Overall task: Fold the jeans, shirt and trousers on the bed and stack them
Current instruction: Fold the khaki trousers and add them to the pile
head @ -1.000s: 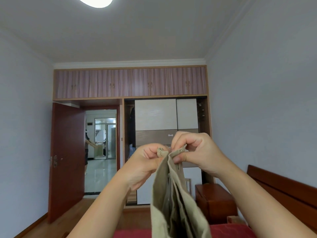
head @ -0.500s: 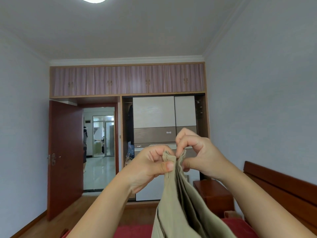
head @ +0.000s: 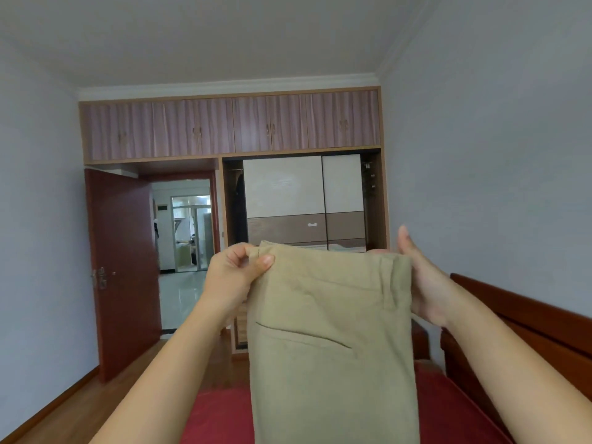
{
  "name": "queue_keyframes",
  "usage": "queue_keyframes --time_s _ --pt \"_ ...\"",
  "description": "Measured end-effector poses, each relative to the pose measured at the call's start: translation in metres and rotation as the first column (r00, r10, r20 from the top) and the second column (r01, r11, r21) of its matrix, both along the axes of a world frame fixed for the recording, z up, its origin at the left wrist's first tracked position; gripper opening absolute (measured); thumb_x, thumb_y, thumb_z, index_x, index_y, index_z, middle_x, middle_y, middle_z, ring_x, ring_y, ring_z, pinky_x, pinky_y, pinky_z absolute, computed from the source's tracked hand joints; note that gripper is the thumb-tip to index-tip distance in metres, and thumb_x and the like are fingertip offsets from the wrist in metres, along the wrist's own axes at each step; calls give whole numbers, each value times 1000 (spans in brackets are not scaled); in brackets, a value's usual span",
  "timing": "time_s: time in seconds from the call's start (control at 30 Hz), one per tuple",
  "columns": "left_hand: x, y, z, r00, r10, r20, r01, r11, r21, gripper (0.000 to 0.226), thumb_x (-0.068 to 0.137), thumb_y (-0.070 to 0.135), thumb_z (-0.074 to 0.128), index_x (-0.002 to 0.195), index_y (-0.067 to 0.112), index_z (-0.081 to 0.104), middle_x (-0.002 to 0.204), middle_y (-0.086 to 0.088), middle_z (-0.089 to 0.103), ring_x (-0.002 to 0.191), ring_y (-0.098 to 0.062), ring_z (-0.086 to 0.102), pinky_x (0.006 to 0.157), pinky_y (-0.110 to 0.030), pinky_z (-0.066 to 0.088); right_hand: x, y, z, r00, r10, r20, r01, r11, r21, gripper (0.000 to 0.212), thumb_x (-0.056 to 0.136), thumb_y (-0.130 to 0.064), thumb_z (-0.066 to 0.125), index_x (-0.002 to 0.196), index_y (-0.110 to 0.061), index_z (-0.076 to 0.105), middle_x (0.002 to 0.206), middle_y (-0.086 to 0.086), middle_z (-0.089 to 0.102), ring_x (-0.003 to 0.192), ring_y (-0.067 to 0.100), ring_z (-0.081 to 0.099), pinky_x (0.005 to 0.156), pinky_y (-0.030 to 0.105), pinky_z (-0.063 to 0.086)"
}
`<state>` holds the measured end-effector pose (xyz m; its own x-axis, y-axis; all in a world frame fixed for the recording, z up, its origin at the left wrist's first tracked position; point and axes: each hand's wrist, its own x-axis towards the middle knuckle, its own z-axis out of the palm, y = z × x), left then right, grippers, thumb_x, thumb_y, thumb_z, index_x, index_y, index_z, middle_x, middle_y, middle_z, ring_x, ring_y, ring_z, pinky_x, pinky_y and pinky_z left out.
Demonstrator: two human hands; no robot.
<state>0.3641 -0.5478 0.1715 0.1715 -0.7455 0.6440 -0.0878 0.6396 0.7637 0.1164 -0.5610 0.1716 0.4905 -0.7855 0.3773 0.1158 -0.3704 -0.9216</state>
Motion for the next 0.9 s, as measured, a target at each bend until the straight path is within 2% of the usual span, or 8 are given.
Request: queue_keyframes --time_s 0.07,0.13,0.23,0.3,0.47,0.6,0.73,0.9 --pt "4 -1 -2 992 112 -53 -113 994 -4 16 81 1 64 68 9 60 66 2 64 64 -12 57 63 -24 48 -5 1 -11 998 63 25 -63 998 -12 81 54 -84 49 110 -27 61 109 -6 70 101 9 65 83 29 53" --pt "4 0 -5 977 206 -50 -207 978 -27 12 80 4 66 70 10 62 72 -3 64 69 -16 56 69 -29 48 -4 0 -23 1000 15 14 -14 999 -40 83 45 -74 71 112 -27 59 114 -2 68 102 10 65 85 31 53" --pt "3 4 -9 957 289 -12 -289 955 -68 13 79 7 69 69 13 63 69 -1 62 66 -12 54 65 -24 46 10 -5 -39 970 -217 110 223 973 -53 36 69 -22 77 101 -22 59 100 -1 70 80 1 68 66 15 53" --pt "4 9 -13 950 313 18 -310 947 -84 18 79 7 70 65 16 61 63 7 62 61 -6 54 61 -19 45 22 -9 -47 926 -319 204 335 941 -52 25 76 -5 70 95 -20 61 94 -2 70 79 3 68 66 17 54" --pt "23 35 -30 967 251 -39 -254 965 -73 16 79 3 66 80 16 56 75 3 62 64 2 57 58 -11 46 52 -10 -59 872 -363 329 409 909 -81 21 77 -5 70 82 -26 68 87 -1 73 85 16 68 79 37 54" --pt "59 65 -61 982 166 -90 -155 981 121 36 78 10 67 111 14 54 99 -3 70 87 -13 68 71 -25 55 85 13 -54 876 -364 315 422 896 -140 17 75 -8 73 79 -24 70 86 4 72 89 26 67 87 51 52" --pt "85 100 -69 978 194 -72 -185 975 120 21 82 7 63 103 10 66 99 -8 72 89 -18 69 76 -30 57 111 54 -42 886 -365 287 427 883 -194 20 74 -6 74 75 -26 69 81 -1 72 84 22 67 85 51 52" --pt "94 157 -55 978 163 -128 -170 985 -43 15 84 3 61 93 12 67 78 8 73 73 -3 68 58 -13 51 125 124 -29 859 -367 357 462 856 -232 14 75 -6 73 81 -19 70 87 7 71 85 22 66 85 48 53"
